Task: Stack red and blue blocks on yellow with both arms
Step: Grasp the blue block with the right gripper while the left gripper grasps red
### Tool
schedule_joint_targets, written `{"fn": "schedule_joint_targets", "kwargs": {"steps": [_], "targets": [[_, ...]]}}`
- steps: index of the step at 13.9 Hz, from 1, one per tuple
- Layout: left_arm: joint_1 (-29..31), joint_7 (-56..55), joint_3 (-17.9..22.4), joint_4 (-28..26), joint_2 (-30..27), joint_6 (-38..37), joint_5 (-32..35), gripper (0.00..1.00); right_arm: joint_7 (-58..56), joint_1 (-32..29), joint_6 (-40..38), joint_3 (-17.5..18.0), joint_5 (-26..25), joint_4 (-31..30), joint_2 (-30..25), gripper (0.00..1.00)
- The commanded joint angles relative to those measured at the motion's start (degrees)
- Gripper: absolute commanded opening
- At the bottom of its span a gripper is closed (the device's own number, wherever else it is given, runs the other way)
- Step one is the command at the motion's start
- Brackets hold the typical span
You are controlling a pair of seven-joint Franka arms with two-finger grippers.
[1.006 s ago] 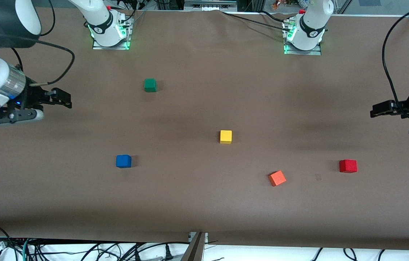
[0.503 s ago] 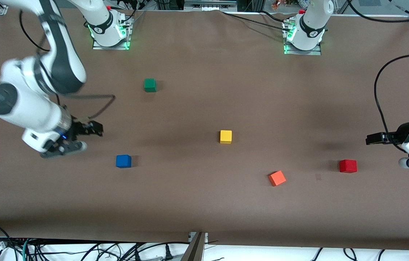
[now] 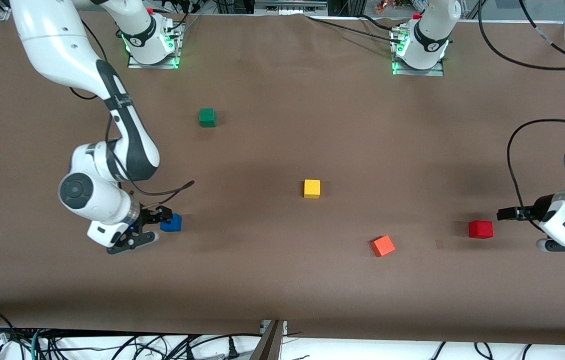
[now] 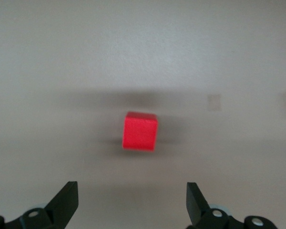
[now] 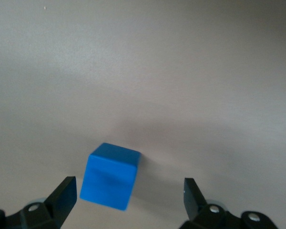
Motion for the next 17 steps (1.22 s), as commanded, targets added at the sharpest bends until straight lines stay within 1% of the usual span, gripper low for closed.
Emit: {"fn": "schedule_joint_targets", "kwargs": {"steps": [1, 2, 4, 5, 8, 10, 11, 12, 14, 15, 16, 17], "targets": [[1.80, 2.84, -0.51, -5.27, 0.80, 8.18, 0.54, 1.00, 1.58, 0.36, -0.12, 0.10, 1.95, 0.28, 0.55, 0.99], [1.71, 2.93, -0.51, -6.16, 1.67, 10.65, 0.63, 1.00, 2.11, 1.06, 0.32, 0.01, 3.00, -0.08, 0.55, 0.99], [1.89, 2.93, -0.68, -6.25, 4.13, 13.83, 0.28, 1.00, 4.30, 1.68, 1.29, 0.01, 3.18, -0.44, 1.16, 0.98], [2.06, 2.93, -0.95, -6.60, 4.66, 14.10, -0.07, 1.00, 6.49, 1.77, 1.29, 0.01, 3.10, -0.26, 1.51, 0.95], [1.89, 2.93, -1.30, -7.30, 5.37, 15.15, -0.16, 1.00, 12.03, 2.12, 2.34, 0.01, 3.01, -0.09, 2.92, 0.91], [1.80, 3.01, -1.30, -8.62, 5.81, 17.51, -0.16, 1.00, 12.57, 2.12, 2.52, -0.08, 3.09, -0.09, 3.53, 0.84], [1.71, 3.02, -1.30, -9.06, 5.81, 18.22, -0.08, 1.00, 12.83, 2.03, 2.52, -0.08, 3.09, -0.09, 3.62, 0.77], [1.71, 3.02, -1.30, -9.07, 5.81, 18.40, -0.08, 1.00, 13.53, 1.94, 2.52, -0.08, 3.09, 0.00, 3.89, 0.68], [1.71, 3.28, -1.30, -9.15, 5.99, 18.93, -0.08, 1.00, 15.38, 1.94, 2.26, -0.08, 3.18, 0.44, 3.80, 0.45], [1.71, 3.28, -1.30, -9.15, 6.08, 19.11, 0.01, 0.89, 16.17, 1.68, 1.91, -0.08, 3.18, 0.53, 3.71, 0.36], [1.63, 3.28, -1.30, -9.15, 6.25, 19.02, 0.01, 0.64, 16.18, 1.51, 1.64, -0.16, 3.27, 0.53, 3.45, 0.29], [1.54, 3.28, -1.21, -9.15, 6.25, 19.02, 0.10, 0.35, 16.18, 1.42, 0.60, -0.16, 3.27, 0.70, 3.27, 0.25]]}}
